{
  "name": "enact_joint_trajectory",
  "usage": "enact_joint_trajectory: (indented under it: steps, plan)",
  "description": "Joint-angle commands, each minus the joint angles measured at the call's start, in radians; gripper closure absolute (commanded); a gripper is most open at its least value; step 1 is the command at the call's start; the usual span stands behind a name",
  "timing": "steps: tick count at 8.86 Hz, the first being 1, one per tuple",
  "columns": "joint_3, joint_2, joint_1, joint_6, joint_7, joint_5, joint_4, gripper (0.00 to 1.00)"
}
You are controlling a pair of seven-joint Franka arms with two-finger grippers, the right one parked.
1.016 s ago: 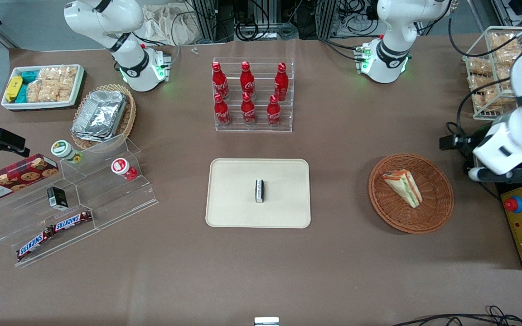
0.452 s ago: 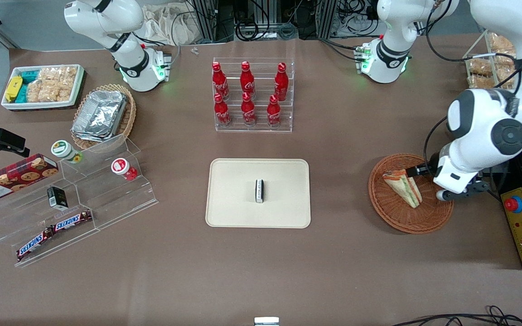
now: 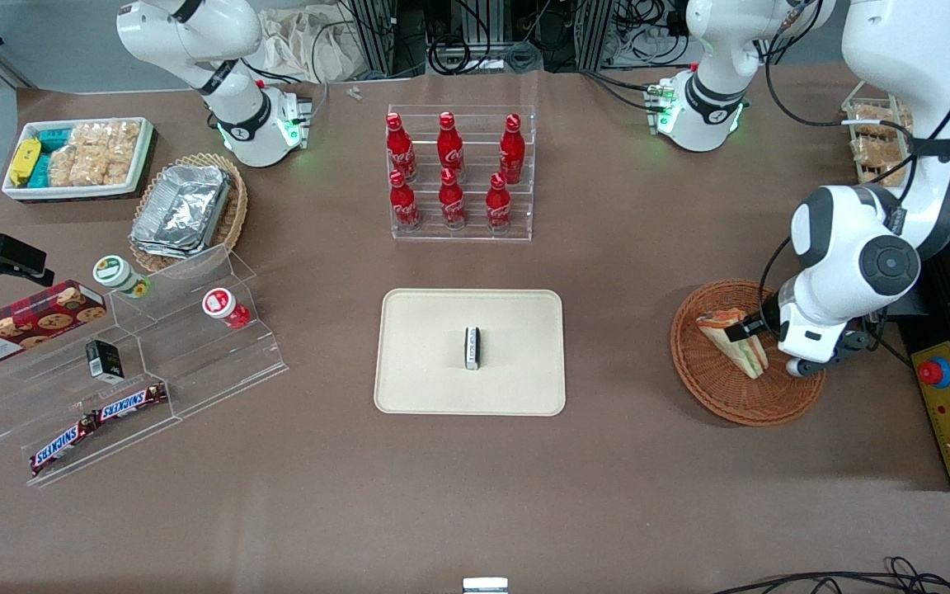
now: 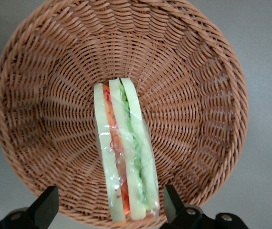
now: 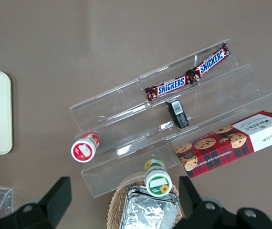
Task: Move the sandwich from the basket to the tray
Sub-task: 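Lower the open left gripper around the sandwich and close it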
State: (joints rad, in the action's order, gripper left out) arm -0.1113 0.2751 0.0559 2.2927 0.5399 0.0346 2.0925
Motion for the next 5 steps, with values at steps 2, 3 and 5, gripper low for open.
enact_joint_trajectory:
  steps: [2,3,5]
  plan:
    - [0.002,0.047,-0.002,0.105,0.068,0.013,0.030,0.01]
    - [0.002,0.064,-0.002,0.114,0.069,0.013,0.031,0.02]
    - [0.002,0.075,-0.001,0.102,0.069,0.013,0.029,0.31]
